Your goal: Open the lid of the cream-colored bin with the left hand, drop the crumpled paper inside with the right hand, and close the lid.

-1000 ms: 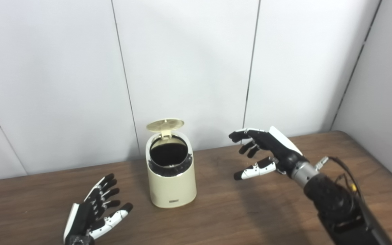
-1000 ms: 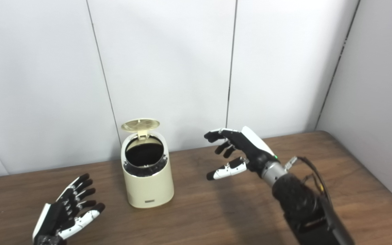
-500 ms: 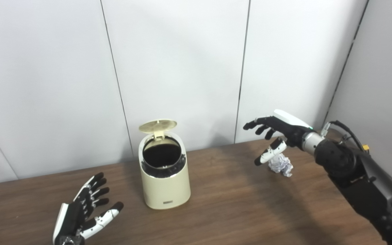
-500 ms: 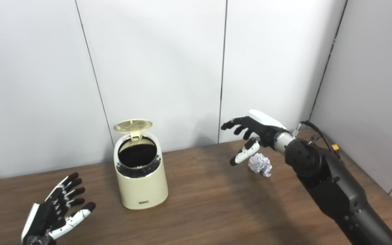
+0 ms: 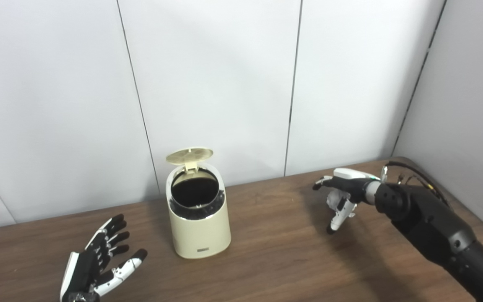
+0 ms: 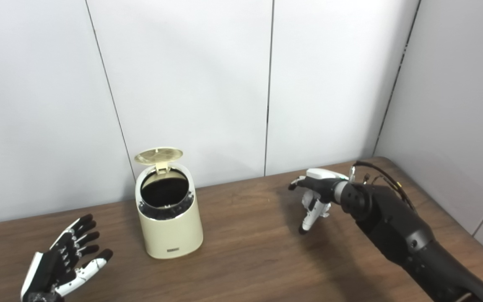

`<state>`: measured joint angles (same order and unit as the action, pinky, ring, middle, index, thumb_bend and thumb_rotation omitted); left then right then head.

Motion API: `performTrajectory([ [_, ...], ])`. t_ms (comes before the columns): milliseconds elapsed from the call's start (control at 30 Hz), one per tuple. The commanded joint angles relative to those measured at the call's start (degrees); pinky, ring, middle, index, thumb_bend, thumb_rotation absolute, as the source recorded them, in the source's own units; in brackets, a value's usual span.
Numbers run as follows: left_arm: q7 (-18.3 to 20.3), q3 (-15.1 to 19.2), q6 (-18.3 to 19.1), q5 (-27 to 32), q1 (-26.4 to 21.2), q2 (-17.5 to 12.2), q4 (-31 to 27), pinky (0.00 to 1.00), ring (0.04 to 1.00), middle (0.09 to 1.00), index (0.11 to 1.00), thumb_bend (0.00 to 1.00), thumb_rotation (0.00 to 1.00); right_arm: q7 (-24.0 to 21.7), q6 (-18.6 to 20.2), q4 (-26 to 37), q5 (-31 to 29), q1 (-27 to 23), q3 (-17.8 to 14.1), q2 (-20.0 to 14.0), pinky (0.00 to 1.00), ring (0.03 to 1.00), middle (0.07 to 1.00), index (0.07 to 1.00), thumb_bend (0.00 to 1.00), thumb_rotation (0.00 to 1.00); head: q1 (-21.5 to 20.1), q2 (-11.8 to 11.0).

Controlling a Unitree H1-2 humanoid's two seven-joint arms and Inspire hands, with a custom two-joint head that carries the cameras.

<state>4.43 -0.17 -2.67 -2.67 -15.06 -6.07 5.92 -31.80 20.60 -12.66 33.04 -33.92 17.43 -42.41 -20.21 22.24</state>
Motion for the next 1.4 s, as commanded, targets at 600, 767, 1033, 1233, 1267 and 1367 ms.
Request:
performTrajectory([
  [600,-0.91,0.22,-1.87,0.5,-1.85,-0.02,-0.85,0.76,0.826,0.871,0.909,0.61,0.06,6.63,-1.33,-4.6,0.88,-1.68,-3.48,-0.84,0.75,0.884,0.934,0.866,0.79,0.13,0.14,1.0],
  [767,-0.71,0.19,-1.55,1.02,-1.74,-0.12,-1.16,0.76,0.828,0.875,0.909,0.61,0.07,6.33,-0.05,-3.26,0.11,-0.98,-4.88,-0.67,0.71,0.854,0.912,0.84,0.78,0.06,0.05,1.36],
  [1033,-0.75,-0.07,-1.16,0.54,-1.7,-0.41,-1.28,0.77,0.826,0.871,0.909,0.61,0.06,7.11,-1.19,-3.79,0.62,-0.71,-4.94,-0.86,0.59,0.646,0.713,0.71,0.71,0.0,0.14,1.73],
  [1233,-0.88,-0.11,-0.89,0.35,-1.67,-0.37,-1.45,0.75,0.822,0.866,0.902,0.63,0.08,10.61,-1.63,-3.4,0.76,0.42,-5.73,0.31,0.49,0.449,0.522,0.515,0.53,0.0,0.41,2.22],
  [1267,-0.83,-0.14,-0.82,0.38,-1.62,-0.37,-1.55,0.74,0.821,0.866,0.902,0.63,0.09,11.64,-2.37,-3.41,0.48,0.74,-6.09,0.62,0.47,0.43,0.517,0.516,0.52,0.0,0.45,2.26],
  [1367,-0.61,-0.17,-0.83,0.73,-1.52,-0.34,-1.6,0.74,0.822,0.867,0.904,0.63,0.1,13.17,-3.63,-3.37,-0.17,1.35,-6.79,1.22,0.43,0.4,0.5,0.53,0.51,0.0,0.84,2.47],
])
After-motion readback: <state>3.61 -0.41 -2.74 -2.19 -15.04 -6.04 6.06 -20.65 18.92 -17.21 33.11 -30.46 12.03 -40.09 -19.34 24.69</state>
